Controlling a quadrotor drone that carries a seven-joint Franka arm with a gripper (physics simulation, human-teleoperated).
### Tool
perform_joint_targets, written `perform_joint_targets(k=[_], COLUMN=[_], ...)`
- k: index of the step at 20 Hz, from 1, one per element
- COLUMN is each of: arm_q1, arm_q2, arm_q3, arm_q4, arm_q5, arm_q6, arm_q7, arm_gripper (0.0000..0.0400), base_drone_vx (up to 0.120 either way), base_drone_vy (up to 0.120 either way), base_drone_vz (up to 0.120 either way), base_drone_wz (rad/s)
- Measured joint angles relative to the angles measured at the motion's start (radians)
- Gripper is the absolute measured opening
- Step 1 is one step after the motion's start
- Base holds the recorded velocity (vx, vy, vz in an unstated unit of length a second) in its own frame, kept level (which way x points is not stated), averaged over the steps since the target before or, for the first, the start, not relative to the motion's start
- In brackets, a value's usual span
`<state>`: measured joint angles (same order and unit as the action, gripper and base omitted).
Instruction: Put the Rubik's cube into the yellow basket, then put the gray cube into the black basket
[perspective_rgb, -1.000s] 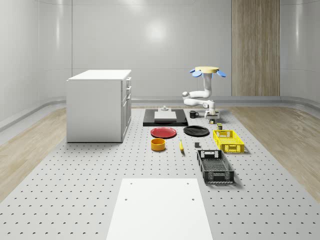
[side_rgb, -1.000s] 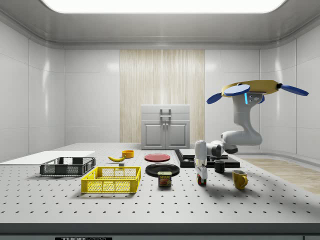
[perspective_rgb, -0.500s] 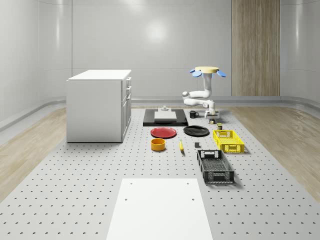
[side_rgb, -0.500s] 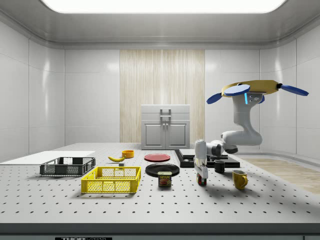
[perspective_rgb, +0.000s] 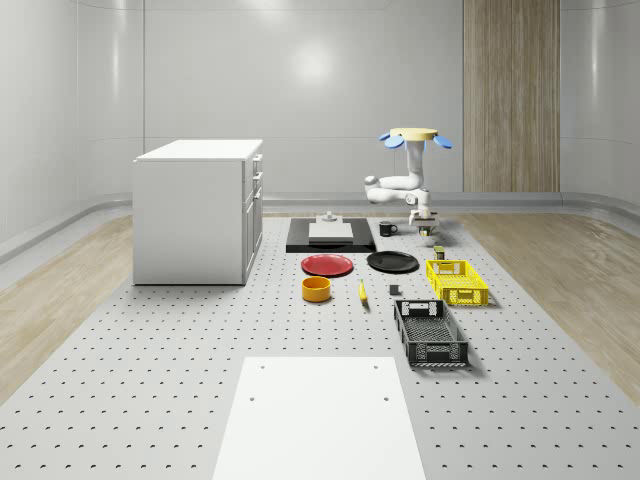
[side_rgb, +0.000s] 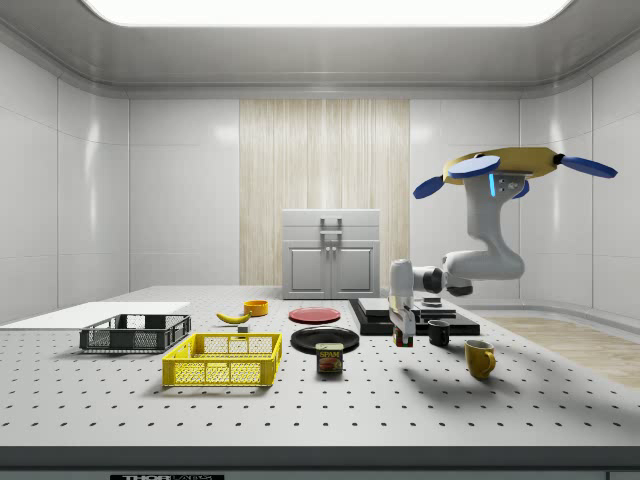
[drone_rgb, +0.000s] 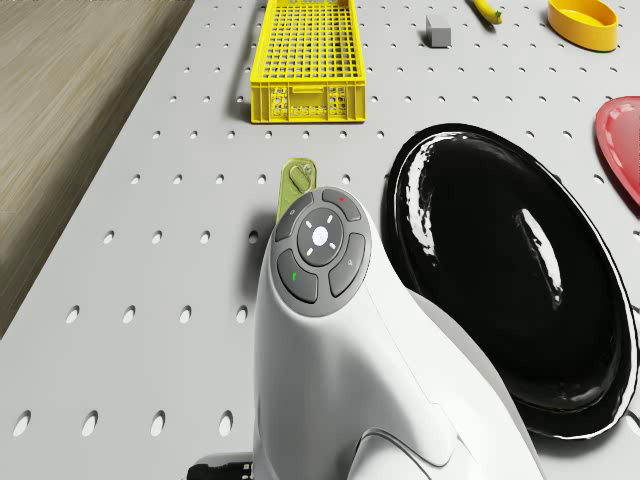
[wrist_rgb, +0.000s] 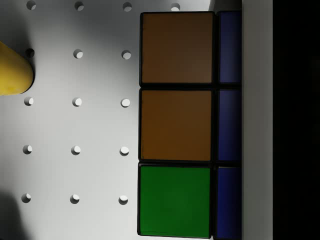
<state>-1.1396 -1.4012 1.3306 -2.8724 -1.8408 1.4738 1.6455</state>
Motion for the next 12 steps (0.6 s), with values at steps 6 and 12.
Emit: perform_joint_targets(k=[6,12], arm_q1=[-0.005,-0.009], arm_q2=[-0.014,-0.029], arm_q3=[0.023,0.031], arm_q4=[-0.002,-0.002], arm_q5=[0.027,0.038], arm_q6=[0.007,0.019], arm_q7=[0.006,-0.003], arm_gripper=[0.0286,0.0286], base_drone_vx=[0.0,0.107], base_drone_vy=[0.0,0.0], base_drone_vz=[0.12,0.04], base_drone_wz=[0.0,0.0])
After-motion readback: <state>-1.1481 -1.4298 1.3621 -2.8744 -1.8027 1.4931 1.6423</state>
